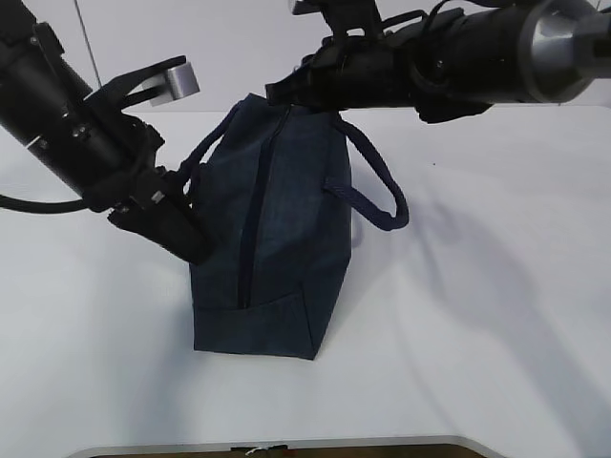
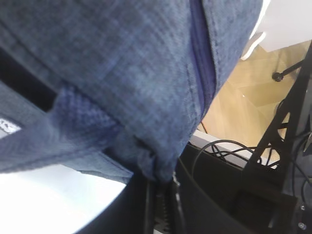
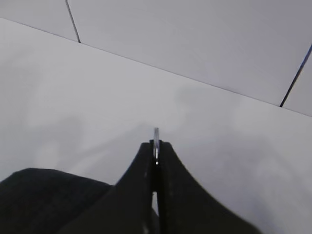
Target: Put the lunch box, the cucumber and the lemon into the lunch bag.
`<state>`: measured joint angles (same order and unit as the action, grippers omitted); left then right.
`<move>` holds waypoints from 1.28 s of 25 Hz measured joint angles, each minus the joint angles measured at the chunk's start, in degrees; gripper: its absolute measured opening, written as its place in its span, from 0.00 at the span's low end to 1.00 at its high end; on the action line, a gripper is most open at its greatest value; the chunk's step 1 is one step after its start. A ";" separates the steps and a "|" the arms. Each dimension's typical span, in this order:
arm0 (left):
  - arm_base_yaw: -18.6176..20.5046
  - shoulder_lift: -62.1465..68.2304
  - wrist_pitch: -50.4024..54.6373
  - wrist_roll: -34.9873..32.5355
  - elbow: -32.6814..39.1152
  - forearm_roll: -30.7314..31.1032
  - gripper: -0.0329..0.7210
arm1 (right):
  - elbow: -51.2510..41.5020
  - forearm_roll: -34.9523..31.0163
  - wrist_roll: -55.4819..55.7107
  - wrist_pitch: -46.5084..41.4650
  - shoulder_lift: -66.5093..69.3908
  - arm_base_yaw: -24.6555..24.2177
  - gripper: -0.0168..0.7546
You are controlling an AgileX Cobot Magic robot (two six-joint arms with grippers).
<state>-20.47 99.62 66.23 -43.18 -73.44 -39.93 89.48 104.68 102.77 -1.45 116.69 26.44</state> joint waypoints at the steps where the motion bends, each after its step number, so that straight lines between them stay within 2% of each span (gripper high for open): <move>1: 0.00 0.00 0.09 1.13 0.00 0.00 0.03 | 0.00 0.00 0.00 0.54 0.00 0.00 0.03; 4: 0.00 0.00 0.92 4.76 -0.58 0.40 0.05 | 0.04 0.00 0.14 1.45 0.00 -0.12 0.03; 6: 0.00 0.00 1.53 7.29 -1.83 1.08 0.11 | 0.04 0.00 0.27 1.76 0.00 -0.12 0.03; 12: 0.11 0.00 3.06 19.40 -8.48 4.91 0.36 | 0.04 0.00 0.39 2.20 -0.74 -0.12 0.03; 17: 0.11 0.00 3.90 26.25 -13.16 6.48 0.40 | 0.04 0.00 0.39 2.33 -0.95 -0.12 0.03; 22: 0.11 0.00 4.16 28.58 -16.48 6.64 0.42 | 0.04 0.00 0.39 2.33 -0.95 -0.12 0.03; 25: 0.11 0.00 4.38 29.61 -18.71 6.76 0.48 | 0.04 0.00 0.39 2.33 -0.95 -0.23 0.03; 28: 0.11 0.00 4.50 32.18 -20.15 9.39 0.53 | 0.04 0.10 0.39 2.33 -0.95 -0.23 0.03; 32: 0.20 -0.38 4.60 35.56 -20.15 12.48 0.55 | 0.04 0.10 0.39 2.33 -0.99 -0.23 0.03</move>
<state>-20.27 99.24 70.83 -7.62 -93.58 -27.45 89.52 104.78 103.17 0.88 115.71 26.21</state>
